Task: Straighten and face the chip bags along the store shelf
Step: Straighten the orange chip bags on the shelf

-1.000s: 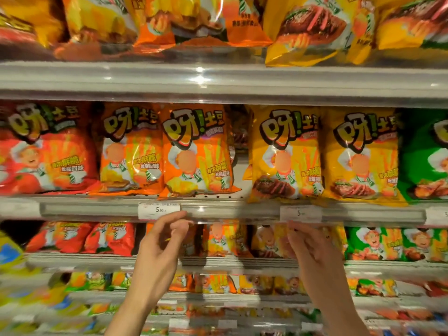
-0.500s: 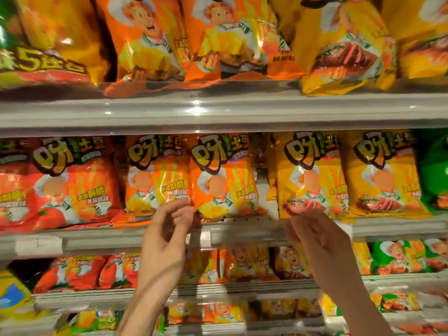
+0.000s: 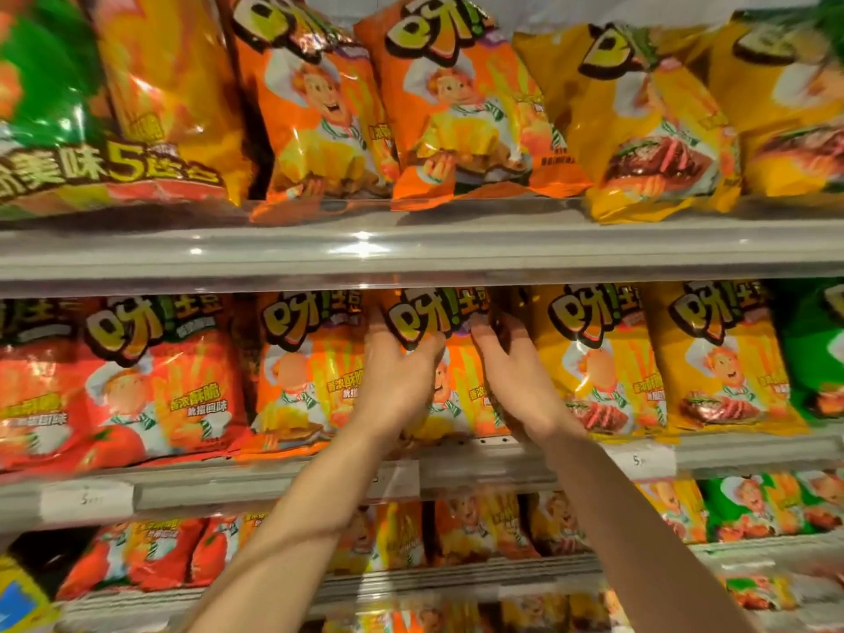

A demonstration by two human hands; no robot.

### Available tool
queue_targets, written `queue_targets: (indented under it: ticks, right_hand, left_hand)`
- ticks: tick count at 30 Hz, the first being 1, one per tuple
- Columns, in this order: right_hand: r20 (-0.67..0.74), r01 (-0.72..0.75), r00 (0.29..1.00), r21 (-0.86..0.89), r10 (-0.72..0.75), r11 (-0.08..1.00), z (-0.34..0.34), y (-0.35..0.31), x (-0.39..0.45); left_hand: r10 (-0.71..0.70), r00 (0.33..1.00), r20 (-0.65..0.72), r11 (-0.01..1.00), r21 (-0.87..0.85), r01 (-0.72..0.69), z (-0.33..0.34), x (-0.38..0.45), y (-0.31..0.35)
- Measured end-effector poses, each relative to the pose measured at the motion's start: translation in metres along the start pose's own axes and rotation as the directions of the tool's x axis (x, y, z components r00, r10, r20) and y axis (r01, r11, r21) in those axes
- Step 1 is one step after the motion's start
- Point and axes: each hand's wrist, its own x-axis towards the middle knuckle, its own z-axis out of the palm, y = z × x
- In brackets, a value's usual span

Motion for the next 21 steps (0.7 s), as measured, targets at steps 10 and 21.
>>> queue_targets:
  ticks: [10, 21]
  right_hand:
    - [0.011, -0.048, 0.999, -0.037, 0.049, 0.998, 0.005, 0.0, 0.01]
    - [-0.01, -0.001, 1.0, -0.23, -0.001, 0.973, -0.012, 0.006, 0.003]
  left_hand:
    - [-0.102, 0.994, 0.027, 0.992, 0.081, 0.099, 0.013, 0.022, 0.004]
    - [0.103, 0.995, 0.014, 0.983, 0.15, -0.104, 0.025, 0.012, -0.011]
